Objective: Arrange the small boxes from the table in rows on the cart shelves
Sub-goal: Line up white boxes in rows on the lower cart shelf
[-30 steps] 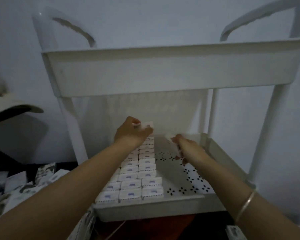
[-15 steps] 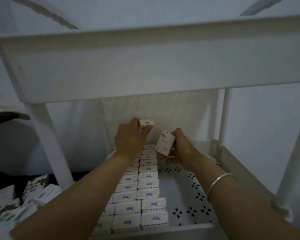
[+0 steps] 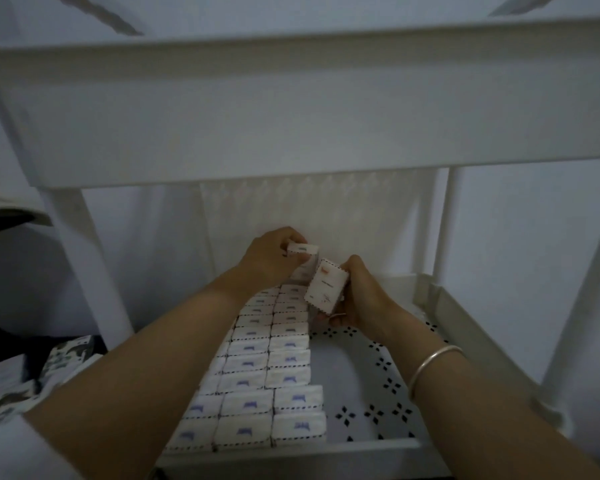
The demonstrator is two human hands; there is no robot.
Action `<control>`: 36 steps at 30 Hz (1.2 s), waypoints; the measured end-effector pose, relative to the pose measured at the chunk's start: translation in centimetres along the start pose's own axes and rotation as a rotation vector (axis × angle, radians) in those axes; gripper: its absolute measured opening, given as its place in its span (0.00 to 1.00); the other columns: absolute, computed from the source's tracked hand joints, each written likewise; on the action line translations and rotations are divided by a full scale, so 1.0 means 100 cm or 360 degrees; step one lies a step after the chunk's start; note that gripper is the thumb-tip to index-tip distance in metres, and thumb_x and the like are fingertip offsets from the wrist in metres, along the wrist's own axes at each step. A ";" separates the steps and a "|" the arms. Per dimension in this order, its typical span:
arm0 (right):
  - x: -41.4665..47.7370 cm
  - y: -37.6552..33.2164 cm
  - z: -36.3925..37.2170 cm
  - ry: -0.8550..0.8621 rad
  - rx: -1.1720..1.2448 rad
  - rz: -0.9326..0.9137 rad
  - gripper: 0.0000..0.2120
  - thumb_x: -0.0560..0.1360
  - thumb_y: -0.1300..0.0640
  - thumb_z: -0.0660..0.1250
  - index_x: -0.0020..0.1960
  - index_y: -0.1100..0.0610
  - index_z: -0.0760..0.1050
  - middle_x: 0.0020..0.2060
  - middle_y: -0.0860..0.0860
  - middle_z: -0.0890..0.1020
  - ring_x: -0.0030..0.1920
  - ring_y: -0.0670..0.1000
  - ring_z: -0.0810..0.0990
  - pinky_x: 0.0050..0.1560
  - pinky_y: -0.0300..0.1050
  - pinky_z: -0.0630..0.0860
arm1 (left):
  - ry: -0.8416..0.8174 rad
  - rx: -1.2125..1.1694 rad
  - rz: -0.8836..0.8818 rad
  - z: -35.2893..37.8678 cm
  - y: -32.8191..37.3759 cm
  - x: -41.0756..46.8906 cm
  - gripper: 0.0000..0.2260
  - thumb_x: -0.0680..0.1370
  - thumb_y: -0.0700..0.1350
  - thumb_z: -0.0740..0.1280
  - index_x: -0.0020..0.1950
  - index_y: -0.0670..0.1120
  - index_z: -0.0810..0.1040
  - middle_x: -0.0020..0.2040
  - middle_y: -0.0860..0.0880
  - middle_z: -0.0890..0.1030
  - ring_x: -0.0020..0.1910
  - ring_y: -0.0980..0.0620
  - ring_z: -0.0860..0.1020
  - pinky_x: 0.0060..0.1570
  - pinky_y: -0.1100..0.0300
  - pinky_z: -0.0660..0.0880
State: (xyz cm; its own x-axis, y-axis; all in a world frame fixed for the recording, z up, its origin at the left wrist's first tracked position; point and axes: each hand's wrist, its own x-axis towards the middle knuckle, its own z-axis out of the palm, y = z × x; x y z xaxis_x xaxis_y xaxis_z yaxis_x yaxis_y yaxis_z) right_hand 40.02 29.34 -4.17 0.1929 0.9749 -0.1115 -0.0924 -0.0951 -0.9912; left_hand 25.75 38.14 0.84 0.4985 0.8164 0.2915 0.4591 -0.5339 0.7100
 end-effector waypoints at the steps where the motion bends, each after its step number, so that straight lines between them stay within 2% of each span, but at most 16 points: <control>1: -0.001 -0.001 0.000 0.0001 0.0001 -0.0001 0.17 0.74 0.45 0.50 0.42 0.57 0.68 0.33 0.57 0.77 0.29 0.54 0.75 0.33 0.43 0.68 | -0.0038 0.0026 -0.0024 0.001 -0.001 0.001 0.06 0.77 0.45 0.70 0.53 0.50 0.78 0.52 0.49 0.80 0.52 0.48 0.80 0.56 0.48 0.78; 4: -0.002 0.000 0.000 -0.0008 -0.0013 -0.0011 0.15 0.74 0.46 0.50 0.44 0.57 0.66 0.33 0.57 0.76 0.27 0.54 0.74 0.32 0.42 0.67 | -0.0068 0.0085 -0.0077 0.001 -0.008 0.003 0.05 0.78 0.46 0.69 0.53 0.49 0.77 0.52 0.48 0.80 0.51 0.47 0.80 0.56 0.49 0.78; 6: -0.004 -0.001 0.001 -0.0005 -0.0028 -0.0023 0.15 0.75 0.46 0.49 0.44 0.57 0.66 0.33 0.57 0.76 0.28 0.54 0.73 0.31 0.42 0.66 | -0.0075 0.0173 -0.0047 0.000 -0.013 0.005 0.04 0.79 0.46 0.67 0.53 0.49 0.77 0.53 0.47 0.80 0.49 0.48 0.79 0.53 0.53 0.77; 8: -0.006 -0.003 0.002 0.0004 -0.0040 -0.0032 0.16 0.76 0.47 0.48 0.42 0.57 0.66 0.32 0.57 0.76 0.28 0.54 0.73 0.31 0.42 0.65 | -0.0128 0.0336 0.0037 -0.001 -0.015 0.007 0.05 0.79 0.47 0.66 0.54 0.49 0.78 0.53 0.48 0.80 0.48 0.50 0.77 0.48 0.60 0.72; 10: -0.008 -0.005 0.003 0.0044 -0.0082 -0.0055 0.16 0.77 0.47 0.47 0.40 0.57 0.66 0.34 0.58 0.76 0.30 0.56 0.73 0.31 0.42 0.66 | -0.0190 0.0526 0.0108 0.000 -0.017 0.009 0.08 0.79 0.48 0.66 0.57 0.48 0.78 0.55 0.48 0.80 0.50 0.52 0.75 0.47 0.63 0.67; 15: -0.014 -0.009 0.008 0.0091 -0.0113 -0.0099 0.19 0.79 0.48 0.47 0.40 0.56 0.70 0.36 0.59 0.78 0.34 0.57 0.76 0.32 0.42 0.70 | -0.0216 0.0819 0.0126 0.000 -0.023 0.008 0.13 0.80 0.51 0.64 0.62 0.48 0.77 0.59 0.49 0.78 0.52 0.53 0.74 0.50 0.61 0.68; 18: -0.017 -0.011 0.012 0.0134 -0.0127 -0.0128 0.21 0.80 0.48 0.46 0.42 0.57 0.72 0.36 0.58 0.79 0.34 0.58 0.78 0.32 0.43 0.70 | -0.0143 0.1027 0.0162 0.005 -0.026 0.002 0.13 0.80 0.53 0.62 0.60 0.50 0.77 0.58 0.50 0.79 0.54 0.50 0.75 0.51 0.58 0.71; 21: -0.017 -0.012 0.011 0.0320 -0.0122 -0.0181 0.21 0.81 0.49 0.46 0.41 0.56 0.72 0.35 0.57 0.78 0.34 0.58 0.79 0.30 0.43 0.71 | -0.0007 0.0937 0.0233 0.007 -0.029 -0.007 0.12 0.79 0.54 0.64 0.60 0.50 0.76 0.56 0.51 0.79 0.51 0.51 0.75 0.49 0.58 0.71; 24: -0.015 -0.011 0.009 0.0450 -0.0123 -0.0178 0.21 0.81 0.47 0.47 0.43 0.54 0.74 0.44 0.61 0.81 0.45 0.64 0.82 0.29 0.42 0.72 | 0.0071 0.0972 0.0389 0.011 -0.026 -0.013 0.13 0.79 0.49 0.64 0.64 0.51 0.72 0.56 0.50 0.76 0.56 0.50 0.74 0.52 0.57 0.70; 26: -0.017 -0.012 0.007 0.0489 -0.0117 -0.0152 0.20 0.81 0.46 0.48 0.45 0.54 0.74 0.47 0.62 0.82 0.41 0.63 0.84 0.28 0.43 0.74 | 0.0074 0.1036 0.0474 0.014 -0.026 -0.013 0.11 0.79 0.45 0.63 0.61 0.49 0.74 0.57 0.49 0.76 0.57 0.49 0.72 0.52 0.58 0.69; 28: -0.026 -0.015 0.005 0.0488 -0.0033 -0.0112 0.19 0.81 0.45 0.49 0.45 0.54 0.74 0.44 0.61 0.81 0.40 0.61 0.84 0.32 0.46 0.78 | 0.0017 0.0998 0.0450 0.014 -0.025 -0.011 0.09 0.79 0.43 0.64 0.59 0.48 0.76 0.55 0.48 0.77 0.55 0.49 0.73 0.49 0.60 0.67; 31: -0.045 -0.023 0.004 0.0458 0.0018 -0.0062 0.18 0.82 0.44 0.51 0.44 0.53 0.72 0.41 0.58 0.80 0.44 0.62 0.83 0.38 0.49 0.81 | -0.0138 0.0880 0.0365 0.009 -0.021 -0.004 0.08 0.77 0.42 0.66 0.56 0.46 0.79 0.54 0.47 0.80 0.53 0.48 0.76 0.49 0.62 0.69; 34: -0.067 -0.029 0.006 0.0425 -0.0134 -0.0063 0.17 0.82 0.46 0.52 0.44 0.53 0.73 0.41 0.57 0.80 0.48 0.63 0.83 0.48 0.54 0.81 | -0.0234 0.0910 0.0277 0.004 -0.017 0.002 0.08 0.77 0.44 0.67 0.55 0.47 0.80 0.56 0.48 0.80 0.53 0.51 0.77 0.49 0.65 0.67; 36: -0.083 -0.031 0.008 0.0346 -0.0241 -0.0069 0.16 0.83 0.47 0.52 0.46 0.53 0.73 0.43 0.56 0.80 0.51 0.62 0.82 0.52 0.57 0.81 | -0.0214 0.0996 0.0256 0.005 -0.016 -0.001 0.08 0.78 0.46 0.66 0.55 0.48 0.80 0.58 0.49 0.79 0.56 0.50 0.76 0.52 0.62 0.69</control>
State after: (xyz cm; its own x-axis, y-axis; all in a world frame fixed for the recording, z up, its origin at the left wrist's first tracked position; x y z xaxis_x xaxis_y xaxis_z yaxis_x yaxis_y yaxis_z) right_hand 37.93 21.76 -0.09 0.4003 0.9140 -0.0654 0.0647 -0.0994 -0.9929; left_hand 25.31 38.77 -0.64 0.6655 0.7028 0.2513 0.6918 -0.7072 0.1457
